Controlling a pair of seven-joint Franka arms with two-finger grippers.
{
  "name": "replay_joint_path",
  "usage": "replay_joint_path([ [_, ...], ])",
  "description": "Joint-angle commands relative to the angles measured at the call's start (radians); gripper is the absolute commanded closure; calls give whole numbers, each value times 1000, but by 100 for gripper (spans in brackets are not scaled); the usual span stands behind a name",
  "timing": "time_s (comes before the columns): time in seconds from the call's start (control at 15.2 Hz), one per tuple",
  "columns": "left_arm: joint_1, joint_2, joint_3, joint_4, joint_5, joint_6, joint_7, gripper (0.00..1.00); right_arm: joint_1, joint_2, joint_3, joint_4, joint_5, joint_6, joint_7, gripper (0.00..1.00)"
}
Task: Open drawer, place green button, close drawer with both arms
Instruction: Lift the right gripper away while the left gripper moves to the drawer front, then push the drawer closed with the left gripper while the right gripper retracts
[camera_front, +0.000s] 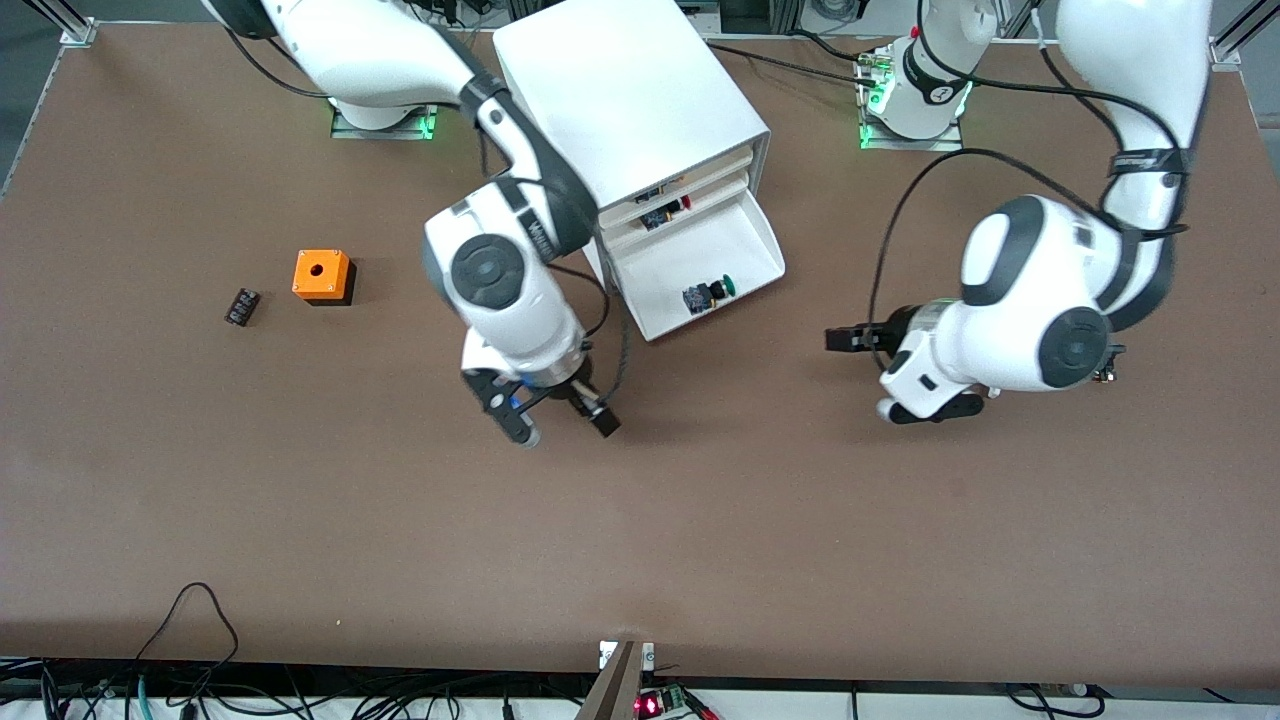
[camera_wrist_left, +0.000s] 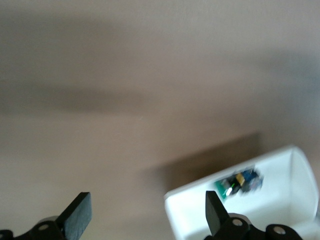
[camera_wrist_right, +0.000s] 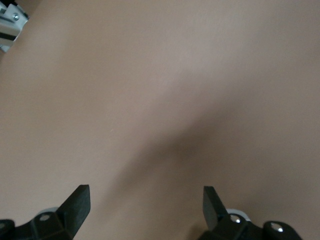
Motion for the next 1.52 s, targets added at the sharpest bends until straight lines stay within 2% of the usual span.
replay_joint_path([
  [0.0,-63,-5,6,-109,29,171,-119,0,-83,-16,20,-45,77,-82,-259,0],
  [0.13,-93,-7,6,-180,27,281,-155,0,-115,-25,9,-94,88,-93,-388,0],
  [0.33,-152,2,6,-241,29,378,-267,0,-189,-42,8,-167,88,-113,-580,0],
  [0.59,-221,31,6,-255,112,395,-408,0,-316,-73,3,-256,80,-114,-879,0],
  [0.73,-243,36,6,-281,124,443,-440,0,-370,-79,-23,-277,77,-116,-1048,0],
  [0.86,-264,33,5,-322,126,516,-460,0,-384,-94,-75,-300,77,-116,-1180,0],
  [0.99,-275,31,-3,-339,124,530,-468,0,-383,-149,-109,-344,66,-116,-1234,0],
  [1.19,-287,25,-34,-362,121,534,-483,0,-383,-278,-121,-433,-38,-114,-1236,0],
  [1.45,-275,13,-115,-382,112,534,-541,0,-383,-462,-124,-495,-53,-145,-1231,0],
])
